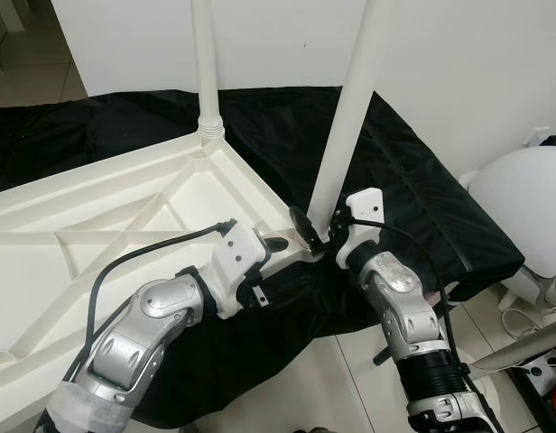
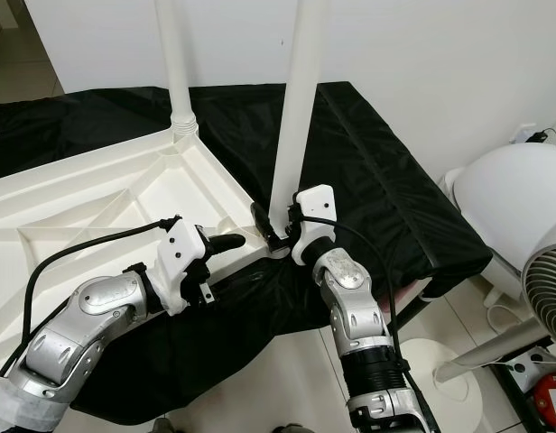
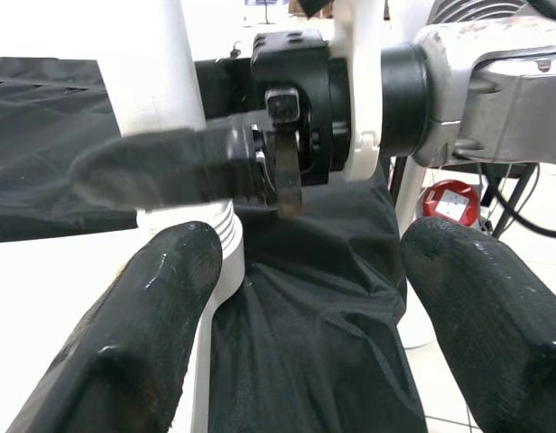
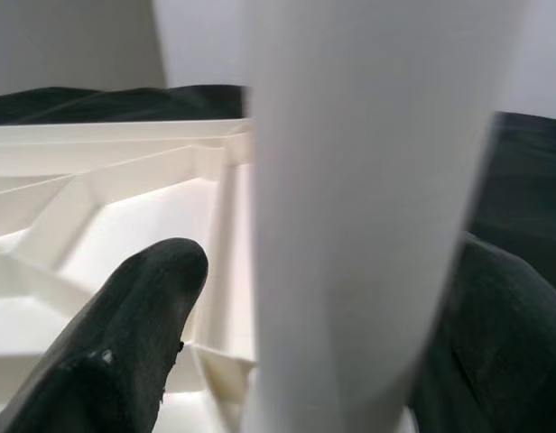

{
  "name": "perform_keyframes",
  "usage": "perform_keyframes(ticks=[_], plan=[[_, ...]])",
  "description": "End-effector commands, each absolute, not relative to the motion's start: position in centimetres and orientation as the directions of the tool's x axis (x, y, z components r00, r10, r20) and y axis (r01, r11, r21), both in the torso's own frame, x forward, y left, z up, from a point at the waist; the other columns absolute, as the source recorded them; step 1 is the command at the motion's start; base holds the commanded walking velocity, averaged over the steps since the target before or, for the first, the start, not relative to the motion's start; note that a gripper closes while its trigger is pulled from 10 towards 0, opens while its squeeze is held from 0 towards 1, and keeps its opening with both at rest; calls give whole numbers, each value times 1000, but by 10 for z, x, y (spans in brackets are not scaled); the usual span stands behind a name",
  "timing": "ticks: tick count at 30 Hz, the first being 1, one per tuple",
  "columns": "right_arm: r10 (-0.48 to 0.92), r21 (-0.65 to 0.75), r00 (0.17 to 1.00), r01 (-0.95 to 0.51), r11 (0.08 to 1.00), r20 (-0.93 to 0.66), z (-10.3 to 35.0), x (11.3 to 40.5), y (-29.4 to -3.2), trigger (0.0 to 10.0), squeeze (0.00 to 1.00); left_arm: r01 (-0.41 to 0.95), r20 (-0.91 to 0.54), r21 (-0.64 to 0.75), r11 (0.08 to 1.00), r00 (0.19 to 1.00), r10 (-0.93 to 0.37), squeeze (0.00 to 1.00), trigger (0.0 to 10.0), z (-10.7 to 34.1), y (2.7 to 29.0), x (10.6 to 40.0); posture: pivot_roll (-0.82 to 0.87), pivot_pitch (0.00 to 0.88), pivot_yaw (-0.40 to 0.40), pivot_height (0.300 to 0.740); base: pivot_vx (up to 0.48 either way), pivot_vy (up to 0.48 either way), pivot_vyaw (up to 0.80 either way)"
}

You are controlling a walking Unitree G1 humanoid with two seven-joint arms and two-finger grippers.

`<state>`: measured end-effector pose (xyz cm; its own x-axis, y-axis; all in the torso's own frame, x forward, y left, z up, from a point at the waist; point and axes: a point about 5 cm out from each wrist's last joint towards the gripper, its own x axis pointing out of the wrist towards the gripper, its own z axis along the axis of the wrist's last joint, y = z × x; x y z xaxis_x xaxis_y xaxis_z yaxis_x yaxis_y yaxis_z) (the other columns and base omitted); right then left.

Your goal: Building children table

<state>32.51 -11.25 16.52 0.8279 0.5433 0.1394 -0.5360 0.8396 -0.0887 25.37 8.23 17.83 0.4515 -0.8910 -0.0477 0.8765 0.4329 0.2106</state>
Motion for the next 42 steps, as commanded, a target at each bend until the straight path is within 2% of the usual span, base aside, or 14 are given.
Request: perform_keyframes(ticks=[1,8,17,24,25,27,28,29,30,38,39,42], plan=[[606,-115,790,-596,794,90,159,329,-120,10000,0,866,-43,231,444,465,-884,0,10000,180,83,256,54,48,-49,740,0,0,0],[679,-149,734,-674,724,-23,146,344,-129,10000,0,870,-40,234,435,455,-890,0,10000,180,81,256,54,40,-43,740,0,0,0],[693,-174,721,-685,707,-20,152,350,-127,10000,0,869,-38,236,435,456,-889,0,10000,180,81,256,58,38,-44,740,0,0,0],[736,-213,677,-722,658,-17,159,355,-124,10000,0,870,-32,237,432,451,-892,0,10000,181,79,256,54,40,-39,740,0,0,0],[748,-214,663,-734,645,-17,160,355,-124,4902,0,870,-31,237,431,451,-892,0,10000,182,79,256,53,42,-35,740,0,0,0],[748,-214,663,-734,645,-17,160,355,-124,4902,0,870,-31,237,431,451,-892,0,10000,182,79,256,53,42,-35,740,0,0,0],[758,-213,652,-742,636,-11,161,357,-125,2588,0,870,-29,239,431,450,-892,0,10000,182,79,257,54,44,-35,740,0,0,0],[758,-213,652,-742,636,-11,161,357,-125,2588,0,870,-29,239,431,450,-892,0,10000,182,79,257,54,44,-35,740,0,0,0],[759,-213,650,-744,633,-13,161,358,-126,0,0,869,-28,240,432,451,-892,0,10000,183,79,257,54,45,-35,740,0,0,0],[754,-184,655,-747,639,-38,151,356,-130,0,0,864,-22,239,442,460,-888,0,10000,183,79,258,61,53,-40,740,0,0,0],[740,-165,671,-735,657,-43,148,356,-129,9569,0,863,-21,237,445,463,-886,0,10000,183,79,258,62,58,-45,740,0,0,0],[735,-154,676,-732,664,-43,146,354,-127,10000,0,862,-21,237,448,465,-885,0,10000,183,80,257,61,60,-44,740,0,0,0]])
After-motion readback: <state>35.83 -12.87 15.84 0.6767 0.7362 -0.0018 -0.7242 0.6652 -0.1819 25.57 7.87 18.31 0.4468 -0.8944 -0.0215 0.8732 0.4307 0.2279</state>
